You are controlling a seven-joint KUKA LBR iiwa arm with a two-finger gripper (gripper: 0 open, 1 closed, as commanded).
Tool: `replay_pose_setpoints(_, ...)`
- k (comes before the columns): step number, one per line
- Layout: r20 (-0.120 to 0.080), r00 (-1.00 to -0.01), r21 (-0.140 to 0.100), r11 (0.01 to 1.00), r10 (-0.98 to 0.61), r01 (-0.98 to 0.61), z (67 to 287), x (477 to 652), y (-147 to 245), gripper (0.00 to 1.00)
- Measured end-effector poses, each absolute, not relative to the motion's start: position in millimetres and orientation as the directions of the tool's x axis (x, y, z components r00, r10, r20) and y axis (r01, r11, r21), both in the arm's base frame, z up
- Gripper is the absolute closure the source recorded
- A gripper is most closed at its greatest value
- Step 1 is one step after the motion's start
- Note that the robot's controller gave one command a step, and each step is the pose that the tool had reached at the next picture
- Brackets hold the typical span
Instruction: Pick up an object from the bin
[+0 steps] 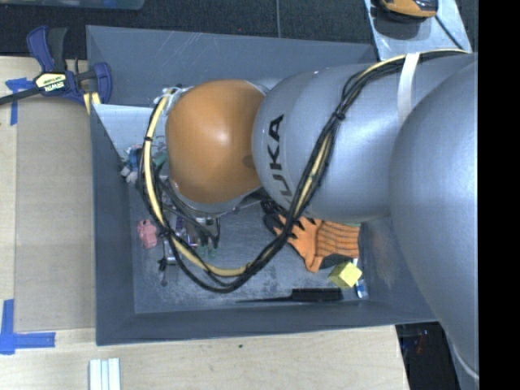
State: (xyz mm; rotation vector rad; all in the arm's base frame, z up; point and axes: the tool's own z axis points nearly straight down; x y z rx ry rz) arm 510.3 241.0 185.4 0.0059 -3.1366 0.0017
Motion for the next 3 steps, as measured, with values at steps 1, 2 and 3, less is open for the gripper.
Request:
replay_pose_setpoints(1, -0.003, -1.000, 0.002, 1.000, 0.001, 0.001, 190, 512.5, 240, 0.00)
replay_pose_setpoints(2, -0.009, -1.000, 0.005, 1.000, 0.006, 0.006, 79, 590.0, 244, 0.00)
replay_pose_setpoints(3, -0.009, -0.992, 0.006, 0.992, 0.123, 0.123, 120, 604.6, 237, 0.00)
